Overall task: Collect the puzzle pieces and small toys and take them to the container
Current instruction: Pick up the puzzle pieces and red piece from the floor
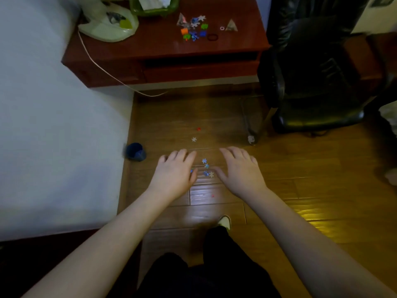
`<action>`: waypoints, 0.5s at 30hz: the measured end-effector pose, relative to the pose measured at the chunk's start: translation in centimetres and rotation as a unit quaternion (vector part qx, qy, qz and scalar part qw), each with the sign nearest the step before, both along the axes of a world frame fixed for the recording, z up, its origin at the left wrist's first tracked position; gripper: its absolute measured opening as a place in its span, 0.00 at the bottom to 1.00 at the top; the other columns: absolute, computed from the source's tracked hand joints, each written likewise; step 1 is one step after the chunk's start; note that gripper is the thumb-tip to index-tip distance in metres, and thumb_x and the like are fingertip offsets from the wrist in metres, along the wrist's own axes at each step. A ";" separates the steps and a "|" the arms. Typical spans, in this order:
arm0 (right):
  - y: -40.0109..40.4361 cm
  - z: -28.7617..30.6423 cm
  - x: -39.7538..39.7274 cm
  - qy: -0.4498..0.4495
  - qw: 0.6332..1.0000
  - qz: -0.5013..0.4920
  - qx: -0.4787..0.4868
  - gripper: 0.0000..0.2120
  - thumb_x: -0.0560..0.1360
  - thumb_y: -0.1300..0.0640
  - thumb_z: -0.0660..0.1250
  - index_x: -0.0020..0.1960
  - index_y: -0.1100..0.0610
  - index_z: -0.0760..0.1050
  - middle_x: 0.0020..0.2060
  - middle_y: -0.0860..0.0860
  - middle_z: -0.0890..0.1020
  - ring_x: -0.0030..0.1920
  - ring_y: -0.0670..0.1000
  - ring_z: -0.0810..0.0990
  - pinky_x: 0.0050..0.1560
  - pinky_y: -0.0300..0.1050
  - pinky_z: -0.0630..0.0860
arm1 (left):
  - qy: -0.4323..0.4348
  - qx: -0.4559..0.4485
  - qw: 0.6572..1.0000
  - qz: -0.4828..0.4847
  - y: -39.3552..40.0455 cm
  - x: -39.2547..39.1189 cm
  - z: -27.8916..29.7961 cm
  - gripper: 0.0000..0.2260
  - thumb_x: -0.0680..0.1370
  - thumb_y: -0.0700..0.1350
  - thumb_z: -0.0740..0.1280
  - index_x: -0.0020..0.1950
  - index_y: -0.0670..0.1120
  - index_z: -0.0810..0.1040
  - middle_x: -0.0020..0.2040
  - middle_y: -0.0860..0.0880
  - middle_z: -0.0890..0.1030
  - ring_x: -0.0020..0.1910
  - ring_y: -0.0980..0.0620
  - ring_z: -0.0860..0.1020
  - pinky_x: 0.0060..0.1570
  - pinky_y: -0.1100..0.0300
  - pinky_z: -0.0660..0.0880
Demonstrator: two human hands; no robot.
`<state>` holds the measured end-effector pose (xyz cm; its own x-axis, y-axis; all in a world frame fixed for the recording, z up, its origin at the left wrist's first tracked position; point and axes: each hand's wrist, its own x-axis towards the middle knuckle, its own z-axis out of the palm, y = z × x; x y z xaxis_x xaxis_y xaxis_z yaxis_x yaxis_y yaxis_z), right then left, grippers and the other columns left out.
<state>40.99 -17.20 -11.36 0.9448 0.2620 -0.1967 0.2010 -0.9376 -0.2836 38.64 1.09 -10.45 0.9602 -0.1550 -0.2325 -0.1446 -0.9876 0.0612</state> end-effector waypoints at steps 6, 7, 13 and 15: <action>-0.1 -4.1 2.4 0.040 0.999 0.007 0.007 0.29 0.79 0.41 0.57 0.76 0.52 0.58 0.74 0.51 0.65 0.74 0.52 0.61 0.72 0.51 0.61 | 0.045 -0.016 0.999 0.026 -1.3 2.9 -3.5 0.28 0.80 0.58 0.54 0.78 0.52 0.51 0.74 0.47 0.64 0.73 0.48 0.64 0.69 0.47 0.62; -0.1 -5.1 2.5 0.051 0.999 0.006 0.006 0.30 0.79 0.41 0.57 0.76 0.52 0.57 0.75 0.51 0.63 0.75 0.52 0.60 0.72 0.51 0.60 | 0.053 -0.020 0.998 0.029 -1.3 3.2 -4.4 0.29 0.80 0.58 0.54 0.78 0.52 0.49 0.75 0.47 0.64 0.73 0.48 0.63 0.70 0.47 0.62; 1.1 -11.7 2.7 0.082 0.997 0.003 -0.012 0.31 0.77 0.42 0.59 0.76 0.52 0.58 0.72 0.53 0.68 0.72 0.54 0.67 0.68 0.53 0.67 | 0.098 -0.030 0.994 0.040 -0.5 4.4 -11.1 0.28 0.80 0.58 0.52 0.77 0.51 0.51 0.75 0.48 0.62 0.74 0.49 0.61 0.71 0.48 0.60; 2.0 -14.8 3.0 0.083 0.996 -0.007 -0.013 0.30 0.76 0.42 0.61 0.74 0.53 0.63 0.68 0.53 0.73 0.68 0.55 0.72 0.63 0.53 0.72 | 0.115 -0.031 0.992 0.036 0.1 5.2 -14.4 0.28 0.80 0.58 0.52 0.77 0.51 0.50 0.76 0.48 0.60 0.75 0.48 0.59 0.72 0.46 0.59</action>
<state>43.97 -15.20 -26.12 0.9026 0.2413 -0.3566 0.1401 -0.9477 -0.2867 43.81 1.17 -24.83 0.8919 -0.1084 -0.4391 -0.0481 -0.9881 0.1461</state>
